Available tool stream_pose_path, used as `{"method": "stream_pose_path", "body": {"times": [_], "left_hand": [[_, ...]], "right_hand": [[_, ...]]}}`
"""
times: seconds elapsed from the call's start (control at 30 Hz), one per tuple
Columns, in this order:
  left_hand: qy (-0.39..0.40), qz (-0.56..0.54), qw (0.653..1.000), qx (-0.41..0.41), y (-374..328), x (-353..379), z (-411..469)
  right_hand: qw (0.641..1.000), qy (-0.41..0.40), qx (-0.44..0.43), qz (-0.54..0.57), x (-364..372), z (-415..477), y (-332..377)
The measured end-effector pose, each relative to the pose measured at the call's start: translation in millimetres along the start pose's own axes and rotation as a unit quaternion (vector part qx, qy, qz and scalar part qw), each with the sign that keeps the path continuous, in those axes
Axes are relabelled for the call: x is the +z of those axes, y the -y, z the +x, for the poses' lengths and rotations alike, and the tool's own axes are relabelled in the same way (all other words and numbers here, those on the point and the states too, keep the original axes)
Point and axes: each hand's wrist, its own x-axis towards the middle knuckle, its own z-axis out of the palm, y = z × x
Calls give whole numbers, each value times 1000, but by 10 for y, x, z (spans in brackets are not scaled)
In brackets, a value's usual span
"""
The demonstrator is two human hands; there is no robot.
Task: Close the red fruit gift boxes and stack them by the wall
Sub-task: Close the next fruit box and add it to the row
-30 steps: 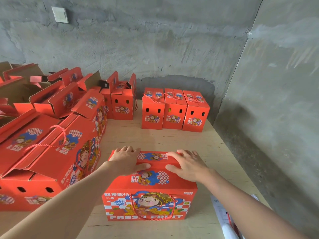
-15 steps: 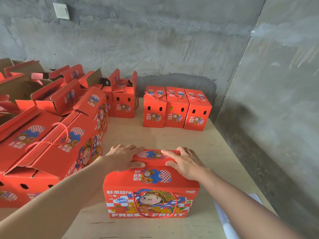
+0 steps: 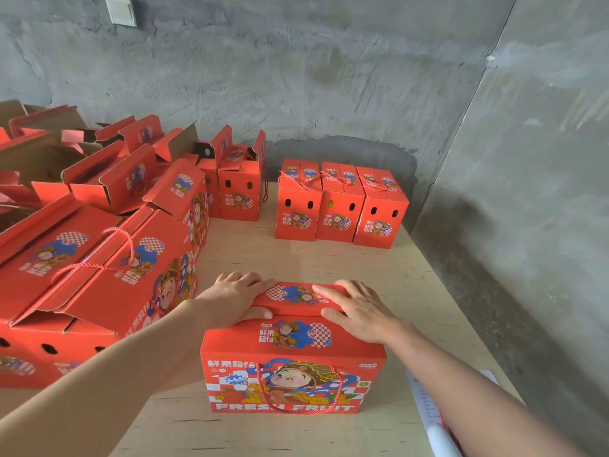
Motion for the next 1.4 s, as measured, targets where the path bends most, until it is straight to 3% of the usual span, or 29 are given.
{"method": "stream_pose_path", "body": {"times": [0.27,0.43,0.6,0.77,1.03,1.2,1.3,1.4], "left_hand": [[-4,-8,1000,21,27,24,-70],[-35,-28,997,-68,-55,157,-14],[-19,-7,998,-65,-42,184,41],[-33,-10,993,-116,-204,161,-30],[-117,-87,981,-129,-1227,439,-274],[-185,1,983,8,-950,249,-335],[-86,14,993,84,-593,162,-184],[-36,24,997,61,-280,58,12]], "right_hand": [[1000,-5,-9,0,48,-31,-16],[999,18,-38,-5,54,-21,-49],[999,34,-37,-6,56,18,-58],[999,-26,-26,24,83,20,-31],[992,-124,3,35,110,12,18],[975,-204,79,30,207,-196,145],[971,-202,127,10,314,-441,231],[976,-178,122,-12,439,-751,306]]}}
